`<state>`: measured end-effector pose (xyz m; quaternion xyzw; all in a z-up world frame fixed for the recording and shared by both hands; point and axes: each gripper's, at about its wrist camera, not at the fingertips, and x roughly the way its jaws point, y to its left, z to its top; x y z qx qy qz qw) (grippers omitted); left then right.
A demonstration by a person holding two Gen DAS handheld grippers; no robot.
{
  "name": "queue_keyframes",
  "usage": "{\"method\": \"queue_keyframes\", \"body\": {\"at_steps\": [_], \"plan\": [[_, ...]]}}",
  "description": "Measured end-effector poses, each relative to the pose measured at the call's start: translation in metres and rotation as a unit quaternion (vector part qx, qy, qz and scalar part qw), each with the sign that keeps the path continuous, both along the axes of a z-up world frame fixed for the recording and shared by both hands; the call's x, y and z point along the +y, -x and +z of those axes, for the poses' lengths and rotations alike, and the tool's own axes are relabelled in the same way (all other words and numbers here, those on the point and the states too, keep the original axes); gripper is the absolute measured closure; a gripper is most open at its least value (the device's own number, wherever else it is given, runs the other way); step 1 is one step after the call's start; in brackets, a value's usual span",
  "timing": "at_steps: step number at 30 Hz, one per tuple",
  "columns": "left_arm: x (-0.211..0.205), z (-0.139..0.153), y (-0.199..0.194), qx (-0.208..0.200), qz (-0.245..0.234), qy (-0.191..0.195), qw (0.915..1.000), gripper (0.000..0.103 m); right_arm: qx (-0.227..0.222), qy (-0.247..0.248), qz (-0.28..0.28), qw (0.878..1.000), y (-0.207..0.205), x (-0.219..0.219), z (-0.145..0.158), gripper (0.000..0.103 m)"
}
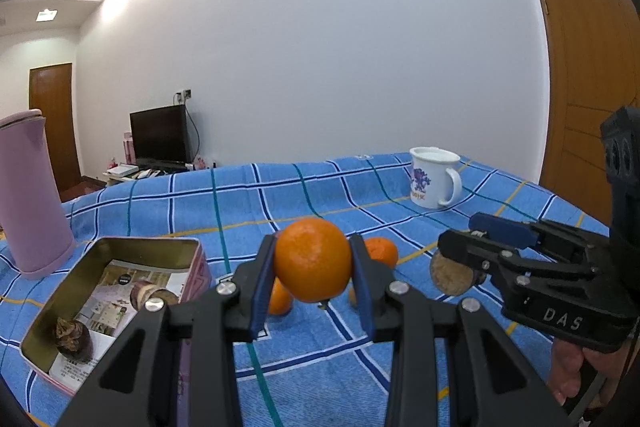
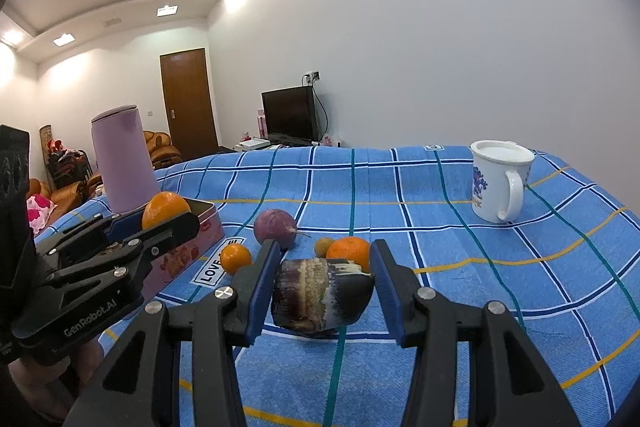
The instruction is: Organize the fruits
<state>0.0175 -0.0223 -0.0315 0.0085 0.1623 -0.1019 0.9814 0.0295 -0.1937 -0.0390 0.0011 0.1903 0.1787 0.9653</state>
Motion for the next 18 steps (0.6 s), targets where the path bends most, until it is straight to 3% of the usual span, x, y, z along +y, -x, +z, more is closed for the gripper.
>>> {"method": "queue_keyframes", "body": {"at_steps": [12, 18], "plan": [[0.005, 0.003, 0.008, -0.022, 0.021, 0.004, 0.9995, 0.066, -0.025, 0.01, 0.007, 1.0, 0.009, 0.005, 0.003, 0.054], [0.011, 0.002, 0.004, -0.006, 0.043, 0.002, 0.9991, 0.066, -0.02, 0.011, 0.011, 1.0, 0.006, 0.007, 0.002, 0.054]]}}
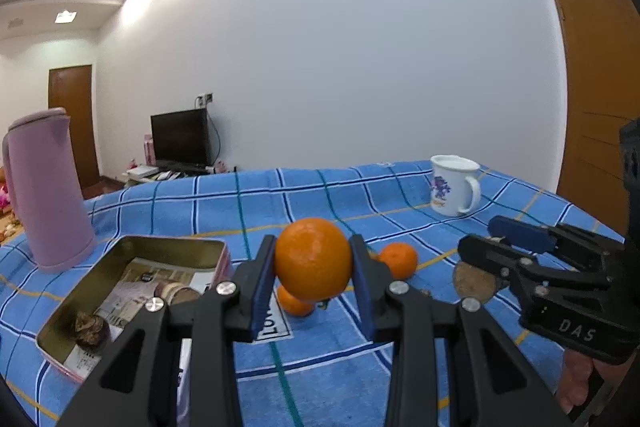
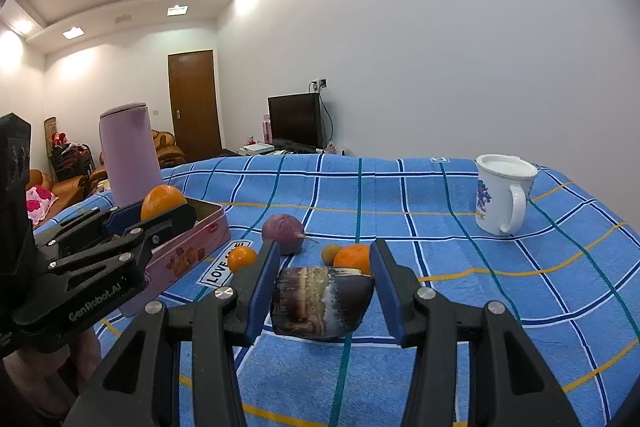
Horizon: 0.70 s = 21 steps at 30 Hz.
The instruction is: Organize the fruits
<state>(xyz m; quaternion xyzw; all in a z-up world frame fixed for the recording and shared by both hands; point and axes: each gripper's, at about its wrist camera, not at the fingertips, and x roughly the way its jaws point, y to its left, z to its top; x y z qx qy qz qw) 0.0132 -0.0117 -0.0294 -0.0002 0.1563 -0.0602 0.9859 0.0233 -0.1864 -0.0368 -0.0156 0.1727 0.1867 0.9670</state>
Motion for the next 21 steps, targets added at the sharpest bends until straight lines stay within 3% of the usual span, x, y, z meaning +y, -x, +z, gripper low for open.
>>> {"method": "queue_keyframes", "body": {"at_steps": [21], "plan": [[0.049, -0.003, -0.011, 0.049, 0.068, 0.008, 0.9964, 0.066, 0.027, 0.017, 0.051, 0.998, -0.023, 0.045, -0.004, 0.054]]}}
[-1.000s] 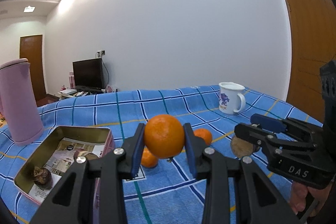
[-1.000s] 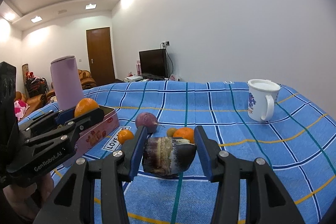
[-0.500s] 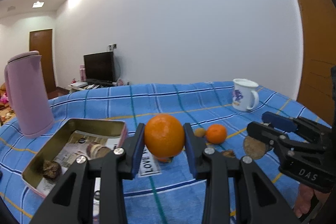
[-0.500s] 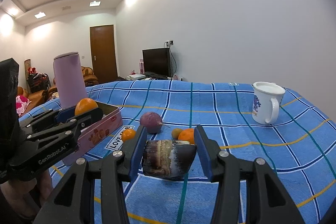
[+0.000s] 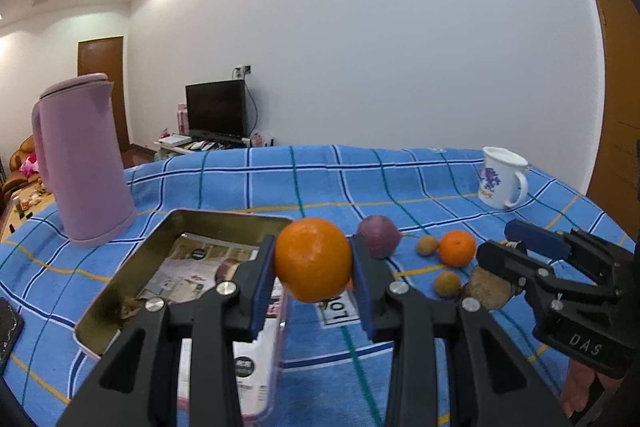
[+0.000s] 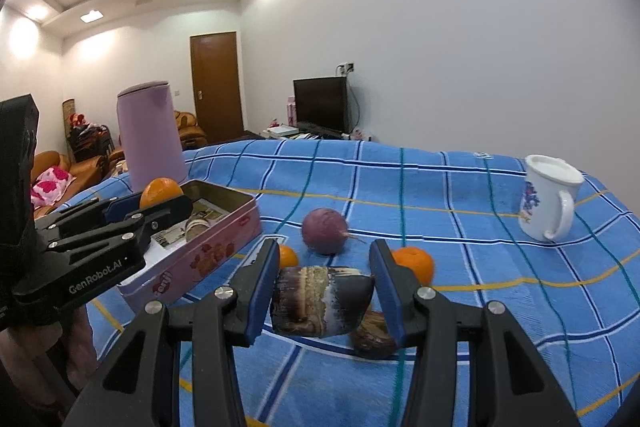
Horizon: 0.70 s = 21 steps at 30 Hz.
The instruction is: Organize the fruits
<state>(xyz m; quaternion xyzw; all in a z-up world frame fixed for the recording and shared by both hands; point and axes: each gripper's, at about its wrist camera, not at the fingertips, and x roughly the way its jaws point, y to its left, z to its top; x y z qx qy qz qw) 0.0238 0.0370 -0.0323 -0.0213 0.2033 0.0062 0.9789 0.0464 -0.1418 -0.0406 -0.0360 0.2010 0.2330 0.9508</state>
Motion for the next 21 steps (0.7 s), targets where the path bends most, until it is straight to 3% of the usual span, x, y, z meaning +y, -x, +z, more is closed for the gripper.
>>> {"method": "queue_keyframes", "body": {"at_steps": [21], "plan": [[0.046, 0.0, 0.002, 0.02, 0.049, 0.011, 0.9985, 0.066, 0.001, 0.014, 0.07, 0.997, -0.012, 0.067, 0.018, 0.054]]}}
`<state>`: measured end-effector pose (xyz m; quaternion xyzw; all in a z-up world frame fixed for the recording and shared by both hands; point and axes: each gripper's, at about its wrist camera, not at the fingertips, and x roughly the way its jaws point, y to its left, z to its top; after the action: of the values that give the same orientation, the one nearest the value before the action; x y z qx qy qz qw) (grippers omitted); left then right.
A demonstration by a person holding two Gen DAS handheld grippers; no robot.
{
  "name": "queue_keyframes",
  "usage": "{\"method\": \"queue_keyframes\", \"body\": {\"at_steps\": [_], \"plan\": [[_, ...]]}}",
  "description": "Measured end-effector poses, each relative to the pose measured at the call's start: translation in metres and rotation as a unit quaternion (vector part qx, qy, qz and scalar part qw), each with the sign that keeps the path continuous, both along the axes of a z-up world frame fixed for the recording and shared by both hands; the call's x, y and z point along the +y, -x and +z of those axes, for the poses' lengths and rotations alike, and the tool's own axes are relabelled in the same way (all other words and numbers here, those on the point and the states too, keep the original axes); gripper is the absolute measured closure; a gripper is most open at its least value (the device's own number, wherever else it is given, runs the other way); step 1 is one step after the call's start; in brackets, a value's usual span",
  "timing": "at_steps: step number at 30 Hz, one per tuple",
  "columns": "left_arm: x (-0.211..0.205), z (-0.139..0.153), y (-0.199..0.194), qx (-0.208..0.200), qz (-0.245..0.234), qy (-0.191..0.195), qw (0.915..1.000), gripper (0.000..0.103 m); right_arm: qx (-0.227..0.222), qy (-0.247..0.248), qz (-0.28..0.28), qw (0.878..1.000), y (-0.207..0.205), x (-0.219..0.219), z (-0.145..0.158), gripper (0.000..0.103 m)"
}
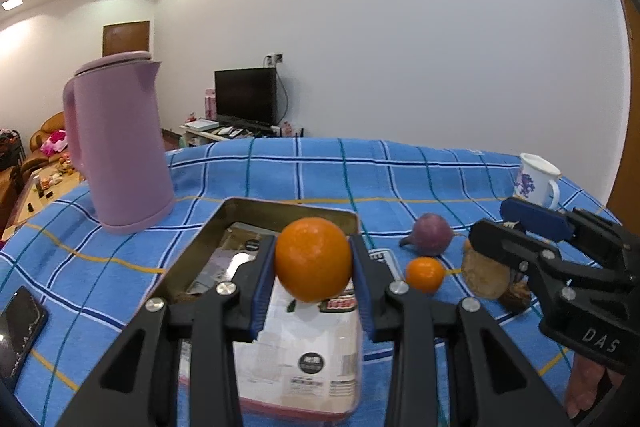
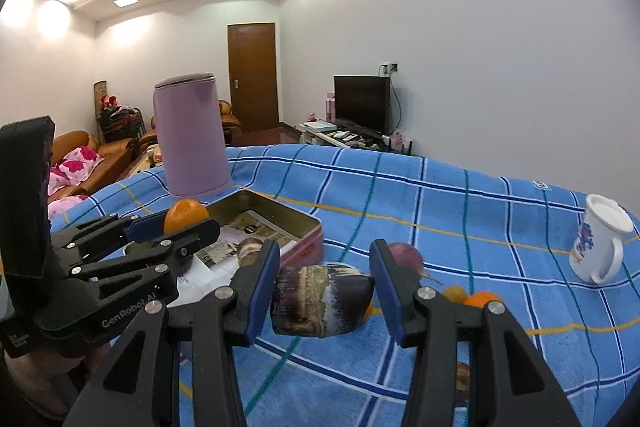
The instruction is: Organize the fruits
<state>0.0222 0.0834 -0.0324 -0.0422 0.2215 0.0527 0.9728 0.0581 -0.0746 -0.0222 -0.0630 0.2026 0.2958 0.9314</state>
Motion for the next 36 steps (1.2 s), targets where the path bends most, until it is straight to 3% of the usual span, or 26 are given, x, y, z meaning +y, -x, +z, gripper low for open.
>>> {"method": "queue_keyframes", "body": {"at_steps": [36], "plan": [[0.066, -0.01, -0.003, 0.046, 0.062, 0.01, 0.997, 0.066, 0.024, 0.018, 0.078, 0.996, -0.008, 0.081, 0.002, 0.054]]}}
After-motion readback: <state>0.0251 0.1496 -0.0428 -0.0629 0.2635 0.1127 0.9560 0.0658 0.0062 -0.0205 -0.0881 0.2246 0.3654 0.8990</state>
